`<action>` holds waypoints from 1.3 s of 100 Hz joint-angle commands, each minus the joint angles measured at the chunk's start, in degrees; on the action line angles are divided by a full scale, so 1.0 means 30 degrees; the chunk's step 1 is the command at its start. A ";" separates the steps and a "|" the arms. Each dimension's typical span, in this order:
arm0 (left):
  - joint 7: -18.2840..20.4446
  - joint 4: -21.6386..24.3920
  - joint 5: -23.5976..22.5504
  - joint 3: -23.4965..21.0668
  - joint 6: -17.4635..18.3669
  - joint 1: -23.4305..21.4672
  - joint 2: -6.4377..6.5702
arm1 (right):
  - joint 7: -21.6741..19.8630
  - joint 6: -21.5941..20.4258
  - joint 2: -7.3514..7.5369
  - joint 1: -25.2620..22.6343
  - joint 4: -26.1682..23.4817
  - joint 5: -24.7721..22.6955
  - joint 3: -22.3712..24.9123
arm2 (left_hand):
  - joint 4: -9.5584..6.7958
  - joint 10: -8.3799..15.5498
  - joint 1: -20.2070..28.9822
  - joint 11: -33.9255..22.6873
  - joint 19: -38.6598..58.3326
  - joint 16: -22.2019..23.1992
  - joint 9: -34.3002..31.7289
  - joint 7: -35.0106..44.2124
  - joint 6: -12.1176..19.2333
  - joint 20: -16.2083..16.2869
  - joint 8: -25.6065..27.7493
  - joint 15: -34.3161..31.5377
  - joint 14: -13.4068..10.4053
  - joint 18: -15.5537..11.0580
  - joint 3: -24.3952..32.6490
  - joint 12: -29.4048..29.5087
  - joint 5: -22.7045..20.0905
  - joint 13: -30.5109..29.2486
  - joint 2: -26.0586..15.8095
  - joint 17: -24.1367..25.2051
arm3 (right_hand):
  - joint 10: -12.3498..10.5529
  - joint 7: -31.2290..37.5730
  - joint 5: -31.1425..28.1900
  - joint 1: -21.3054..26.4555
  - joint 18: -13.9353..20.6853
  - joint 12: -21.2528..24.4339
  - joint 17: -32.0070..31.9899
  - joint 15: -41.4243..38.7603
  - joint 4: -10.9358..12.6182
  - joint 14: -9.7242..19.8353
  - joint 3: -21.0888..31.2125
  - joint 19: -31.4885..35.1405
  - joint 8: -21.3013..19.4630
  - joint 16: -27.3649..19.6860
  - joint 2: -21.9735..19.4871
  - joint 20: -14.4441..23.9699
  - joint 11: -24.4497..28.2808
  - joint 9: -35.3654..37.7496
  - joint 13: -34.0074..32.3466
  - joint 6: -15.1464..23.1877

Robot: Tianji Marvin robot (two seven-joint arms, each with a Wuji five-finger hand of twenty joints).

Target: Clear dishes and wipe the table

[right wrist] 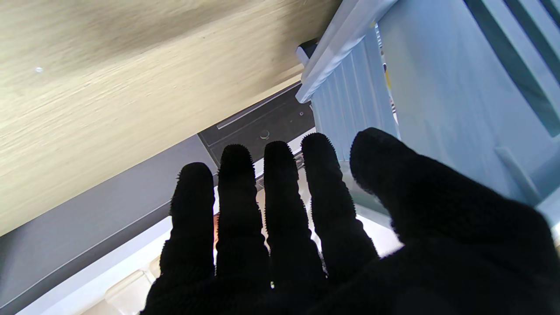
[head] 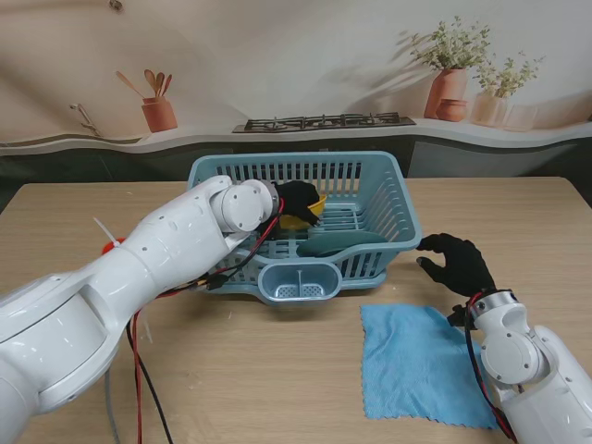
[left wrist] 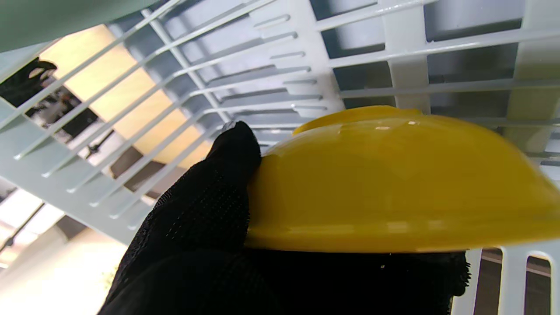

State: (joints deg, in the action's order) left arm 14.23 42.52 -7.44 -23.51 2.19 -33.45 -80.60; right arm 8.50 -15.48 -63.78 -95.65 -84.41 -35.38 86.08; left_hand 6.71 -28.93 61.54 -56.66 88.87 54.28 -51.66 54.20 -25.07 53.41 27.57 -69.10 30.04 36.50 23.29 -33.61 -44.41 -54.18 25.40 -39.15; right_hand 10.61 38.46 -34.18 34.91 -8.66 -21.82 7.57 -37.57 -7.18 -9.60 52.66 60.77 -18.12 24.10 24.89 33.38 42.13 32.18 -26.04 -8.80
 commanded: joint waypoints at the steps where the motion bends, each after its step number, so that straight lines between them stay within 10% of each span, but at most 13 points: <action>1: 0.0610 0.0059 0.0205 0.0125 -0.0416 0.0092 -0.0180 | -0.0204 -0.0048 -0.0058 -0.0051 0.0009 -0.0028 -0.0042 | -0.0025 -0.0399 0.1691 0.0426 -0.0594 -0.0568 -0.0097 -0.0294 0.2795 -0.0522 -0.0919 0.0589 0.1051 0.0729 0.2495 0.0411 -0.0726 0.0328 -0.0671 0.0639 | -0.0313 -0.0123 -0.0187 -0.0523 0.0556 0.0116 -0.0329 0.0351 0.0702 0.0490 -0.0044 -0.0396 -0.0117 -0.0235 0.0110 0.0239 -0.0159 -0.0373 0.0436 0.0291; 62: 0.1331 0.0620 0.0771 0.0229 -0.1987 -0.0104 -0.0152 | -0.0195 -0.0034 -0.0059 -0.0019 0.0057 -0.0022 -0.0099 | -0.0689 0.0970 0.1653 0.6623 -0.6922 -0.5752 0.2487 -0.5283 0.2591 -0.3511 -0.4284 0.8242 0.1085 0.0383 -0.1654 0.2823 -0.0194 0.5652 -0.2359 0.7754 | -0.0308 -0.0131 -0.0153 -0.0551 0.0553 0.0110 -0.0366 0.0343 0.0705 0.0530 -0.0055 -0.0425 -0.0124 -0.0225 0.0106 0.0266 -0.0154 -0.0396 0.0454 0.0265; 101: 0.1405 0.1096 0.1173 -0.0060 -0.2388 -0.0313 -0.0002 | -0.0187 -0.0064 -0.0060 0.0007 0.0093 -0.0016 -0.0138 | -0.0733 0.1631 -0.5339 0.7981 -0.7735 -0.7441 0.4982 -0.8438 0.2679 -0.5040 -0.3323 1.0216 0.0066 -0.0739 0.2846 0.3360 0.0696 0.8409 -0.2502 0.9760 | -0.0321 -0.0124 -0.0143 -0.0561 0.0521 0.0107 -0.0404 0.0355 0.0708 0.0554 -0.0052 -0.0447 -0.0132 -0.0224 0.0096 0.0284 -0.0152 -0.0395 0.0479 0.0290; 130: 0.1371 0.1326 0.1272 -0.0207 -0.2658 -0.0463 0.0113 | -0.0187 -0.0068 -0.0059 0.0003 0.0091 -0.0020 -0.0163 | -0.0621 0.1935 -0.7513 0.8665 -0.8569 -0.8227 0.6843 -0.9166 0.2943 -0.5738 -0.3383 1.1455 -0.0818 -0.1690 0.3431 0.3645 0.2044 1.0299 -0.2289 1.1059 | -0.0362 -0.0106 -0.0130 -0.0556 0.0518 0.0106 -0.0415 0.0362 0.0710 0.0554 -0.0072 -0.0463 -0.0138 -0.0220 0.0100 0.0300 -0.0156 -0.0405 0.0474 0.0306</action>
State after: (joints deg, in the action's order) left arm 17.46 46.06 -3.80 -24.15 -5.41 -34.80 -80.38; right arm 8.55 -15.47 -63.81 -95.54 -84.14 -35.35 85.73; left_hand 6.18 -24.22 40.89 -31.17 64.34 30.89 -32.48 27.17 -17.54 37.63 17.24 -35.79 29.25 32.08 31.52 -24.38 -39.50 -24.41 19.37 -7.03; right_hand 10.61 38.46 -34.18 34.91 -8.66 -21.82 7.10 -37.32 -7.18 -9.57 52.66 60.70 -18.14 24.10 24.89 33.40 42.12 32.18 -26.03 -8.79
